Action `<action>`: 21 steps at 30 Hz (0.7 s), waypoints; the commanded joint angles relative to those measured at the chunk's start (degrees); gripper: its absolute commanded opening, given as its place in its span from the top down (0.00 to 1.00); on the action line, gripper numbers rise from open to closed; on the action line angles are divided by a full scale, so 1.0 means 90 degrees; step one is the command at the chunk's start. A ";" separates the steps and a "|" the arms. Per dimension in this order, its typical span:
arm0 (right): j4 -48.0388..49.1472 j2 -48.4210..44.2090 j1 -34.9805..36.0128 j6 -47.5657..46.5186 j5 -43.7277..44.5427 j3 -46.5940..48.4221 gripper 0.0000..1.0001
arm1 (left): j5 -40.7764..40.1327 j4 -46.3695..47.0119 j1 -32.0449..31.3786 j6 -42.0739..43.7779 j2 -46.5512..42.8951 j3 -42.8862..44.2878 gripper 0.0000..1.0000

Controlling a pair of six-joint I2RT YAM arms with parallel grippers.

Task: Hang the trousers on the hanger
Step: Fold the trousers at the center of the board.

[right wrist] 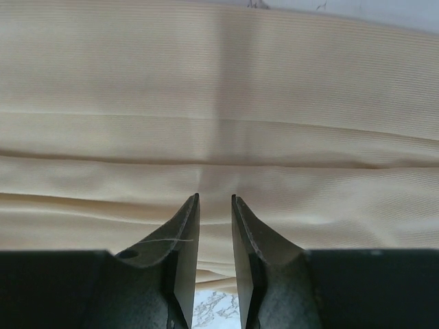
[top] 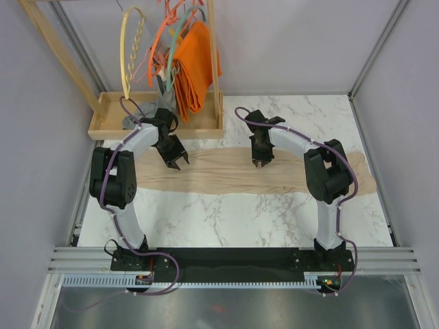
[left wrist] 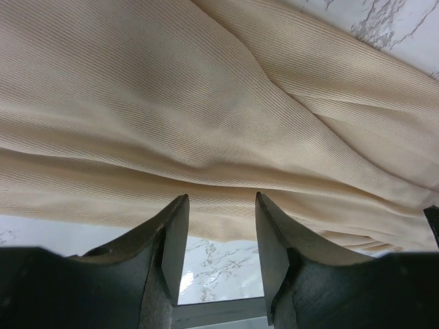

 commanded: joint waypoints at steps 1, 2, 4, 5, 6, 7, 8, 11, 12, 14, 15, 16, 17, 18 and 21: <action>0.0010 0.0177 0.0037 0.0151 0.0276 0.0258 0.67 | 0.0016 -0.0015 -0.0025 0.0023 0.0019 -0.0025 0.50; -0.0019 0.0187 0.0066 0.0180 0.0286 0.0288 0.67 | 0.0016 -0.0025 -0.0025 0.0062 0.0009 -0.0035 0.49; -0.0059 0.0167 0.0115 0.0249 0.0383 0.0288 0.65 | -0.0003 -0.0044 -0.0025 0.0091 -0.0030 -0.0035 0.49; -0.0097 0.0167 0.0134 0.0249 0.0432 0.0288 0.64 | -0.0013 -0.0054 -0.0025 0.0111 -0.0050 -0.0035 0.49; -0.0127 0.0148 0.0154 0.0268 0.0471 0.0288 0.63 | -0.0013 -0.0054 -0.0025 0.0130 -0.0069 -0.0035 0.49; -0.0127 0.0128 0.0164 0.0259 0.0539 0.0269 0.63 | -0.0023 -0.0073 -0.0025 0.0140 -0.0079 -0.0035 0.49; -0.0137 0.0118 0.0164 0.0278 0.0550 0.0239 0.63 | -0.0023 -0.0073 -0.0015 0.0159 -0.0098 -0.0035 0.49; -0.0156 0.0138 0.0174 0.0298 0.0657 0.0190 0.64 | -0.0023 -0.0093 -0.0025 0.0189 -0.0108 -0.0035 0.49; -0.0156 0.0138 0.0183 0.0308 0.0686 0.0190 0.65 | -0.0032 -0.0103 -0.0025 0.0199 -0.0118 -0.0035 0.49; -0.0156 0.0157 0.0183 0.0337 0.0696 0.0151 0.67 | -0.0032 -0.0103 -0.0025 0.0208 -0.0157 -0.0045 0.49; -0.0147 0.0157 0.0193 0.0337 0.0725 0.0122 0.68 | -0.0032 -0.0112 -0.0025 0.0208 -0.0186 -0.0055 0.49; -0.0127 0.0177 0.0203 0.0337 0.0745 0.0102 0.70 | -0.0042 -0.0113 -0.0025 0.0218 -0.0187 -0.0064 0.49; -0.0108 0.0187 0.0203 0.0318 0.0764 0.0064 0.71 | -0.0042 -0.0122 -0.0025 0.0228 -0.0216 -0.0084 0.49; -0.0098 0.0206 0.0213 0.0308 0.0813 0.0044 0.72 | -0.0052 -0.0122 -0.0025 0.0238 -0.0216 -0.0084 0.49; -0.0029 0.0265 0.0213 0.0298 0.0862 0.0014 0.81 | -0.0062 -0.0142 -0.0025 0.0257 -0.0245 -0.0113 0.49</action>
